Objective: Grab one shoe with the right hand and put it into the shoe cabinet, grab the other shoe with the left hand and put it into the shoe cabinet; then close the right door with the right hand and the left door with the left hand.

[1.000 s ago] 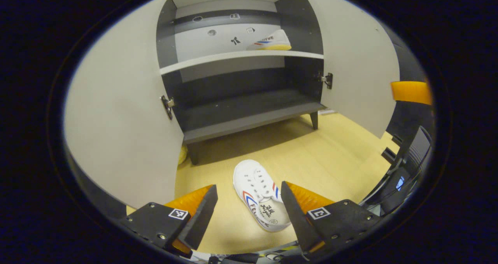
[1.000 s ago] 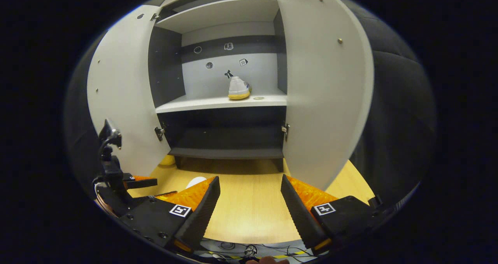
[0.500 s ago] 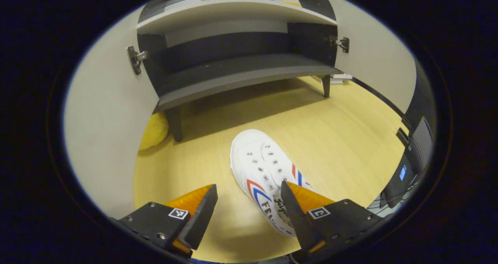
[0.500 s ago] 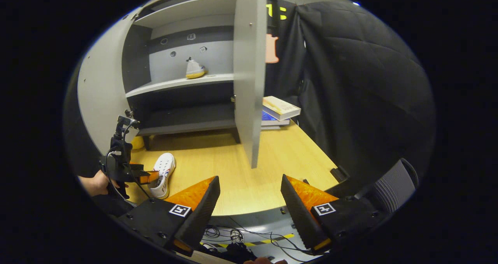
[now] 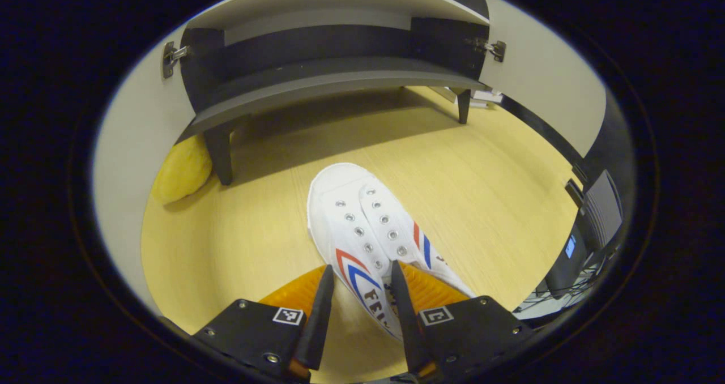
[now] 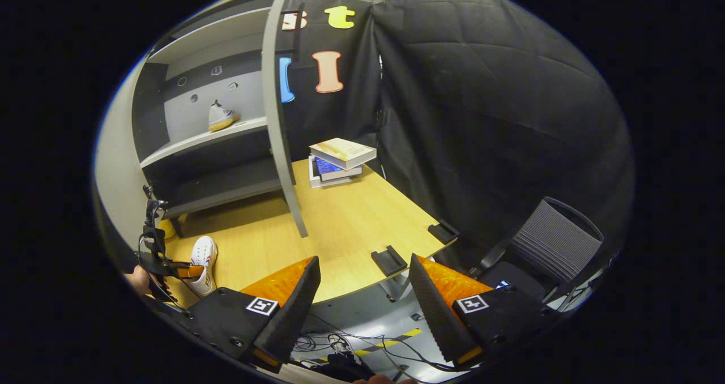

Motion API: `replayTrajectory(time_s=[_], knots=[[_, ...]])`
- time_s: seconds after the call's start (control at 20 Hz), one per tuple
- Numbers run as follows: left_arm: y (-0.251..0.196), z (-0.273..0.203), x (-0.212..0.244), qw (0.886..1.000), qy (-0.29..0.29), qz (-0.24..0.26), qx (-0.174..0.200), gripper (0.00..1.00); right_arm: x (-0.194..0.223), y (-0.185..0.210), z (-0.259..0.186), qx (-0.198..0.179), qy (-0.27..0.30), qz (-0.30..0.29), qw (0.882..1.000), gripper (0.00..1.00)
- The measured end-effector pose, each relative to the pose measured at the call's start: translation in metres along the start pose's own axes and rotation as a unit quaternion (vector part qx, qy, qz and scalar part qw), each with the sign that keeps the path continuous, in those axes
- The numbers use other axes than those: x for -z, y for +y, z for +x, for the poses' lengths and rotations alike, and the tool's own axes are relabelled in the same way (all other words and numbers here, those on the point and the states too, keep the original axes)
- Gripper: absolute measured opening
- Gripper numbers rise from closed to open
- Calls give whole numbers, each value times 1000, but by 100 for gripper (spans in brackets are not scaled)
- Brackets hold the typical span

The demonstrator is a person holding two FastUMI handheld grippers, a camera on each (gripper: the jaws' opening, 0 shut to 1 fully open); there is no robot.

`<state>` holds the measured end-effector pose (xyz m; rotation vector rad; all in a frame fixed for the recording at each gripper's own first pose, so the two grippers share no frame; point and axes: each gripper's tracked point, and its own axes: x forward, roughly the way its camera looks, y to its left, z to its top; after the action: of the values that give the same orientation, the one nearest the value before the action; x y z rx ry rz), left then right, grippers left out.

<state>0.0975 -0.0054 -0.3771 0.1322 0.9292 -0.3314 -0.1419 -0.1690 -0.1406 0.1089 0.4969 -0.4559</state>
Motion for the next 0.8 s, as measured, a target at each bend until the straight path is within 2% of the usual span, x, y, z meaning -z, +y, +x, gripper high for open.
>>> replayTrajectory(time_s=[0.1, 0.2, 0.25, 0.3, 0.5, 0.55, 0.6, 0.8], knots=[[0, 3, 1, 1000, 5, -18, -3, 41, -3, -12, 7, 10, -2, 10, 1000, 98], [8, 4, 3, 999, 8, -28, -20, 37, -14, -20, 16, 18, -17, 25, 999, 99], [8, 1, -1, 998, 11, -49, -28, 18, -19, -22, 22, 18, -22, 30, 999, 98], [9, 1, -2, 998, 12, -57, -30, 7, -23, -22, 28, 15, -25, 33, 999, 98], [9, 0, -3, 998, 12, -57, -35, 7, -41, -20, 49, 6, -43, 36, 998, 98], [8, 0, -3, 998, 14, -58, -34, 2, -43, -20, 53, 4, -44, 36, 998, 98], [8, 1, -6, 998, 12, -59, -34, 2, -44, -19, 59, 3, -44, 36, 998, 98], [20, -15, -34, 998, -18, -57, -35, 2, -48, -22, 85, -3, -47, 56, 997, 98]])
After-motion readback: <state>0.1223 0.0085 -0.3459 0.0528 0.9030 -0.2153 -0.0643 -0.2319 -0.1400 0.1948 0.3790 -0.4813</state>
